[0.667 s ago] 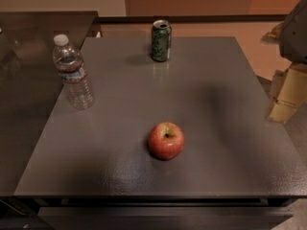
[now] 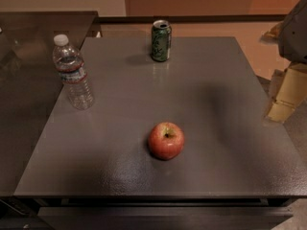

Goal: Pick apple

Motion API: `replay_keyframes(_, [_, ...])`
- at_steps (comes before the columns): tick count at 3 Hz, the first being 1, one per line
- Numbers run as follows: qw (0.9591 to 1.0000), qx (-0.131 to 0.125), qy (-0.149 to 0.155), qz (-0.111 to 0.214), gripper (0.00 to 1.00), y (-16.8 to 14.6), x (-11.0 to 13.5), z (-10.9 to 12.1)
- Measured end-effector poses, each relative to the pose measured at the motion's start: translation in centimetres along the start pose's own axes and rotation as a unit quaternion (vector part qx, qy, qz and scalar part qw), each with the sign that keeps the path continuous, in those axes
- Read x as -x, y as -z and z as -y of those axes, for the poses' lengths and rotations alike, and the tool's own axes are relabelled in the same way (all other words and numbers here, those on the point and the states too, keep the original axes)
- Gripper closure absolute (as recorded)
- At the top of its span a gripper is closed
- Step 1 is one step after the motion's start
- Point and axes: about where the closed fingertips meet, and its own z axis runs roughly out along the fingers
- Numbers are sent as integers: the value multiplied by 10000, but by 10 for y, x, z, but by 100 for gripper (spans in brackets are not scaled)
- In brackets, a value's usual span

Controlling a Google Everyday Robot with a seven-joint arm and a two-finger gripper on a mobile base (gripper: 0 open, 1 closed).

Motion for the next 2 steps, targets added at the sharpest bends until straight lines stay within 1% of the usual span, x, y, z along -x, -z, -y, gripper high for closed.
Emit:
replay_keyframes(1, [9996, 142, 130, 218, 0, -8, 12, -3])
replay_keyframes(2, [9975, 360, 334, 515, 0, -25, 29, -9])
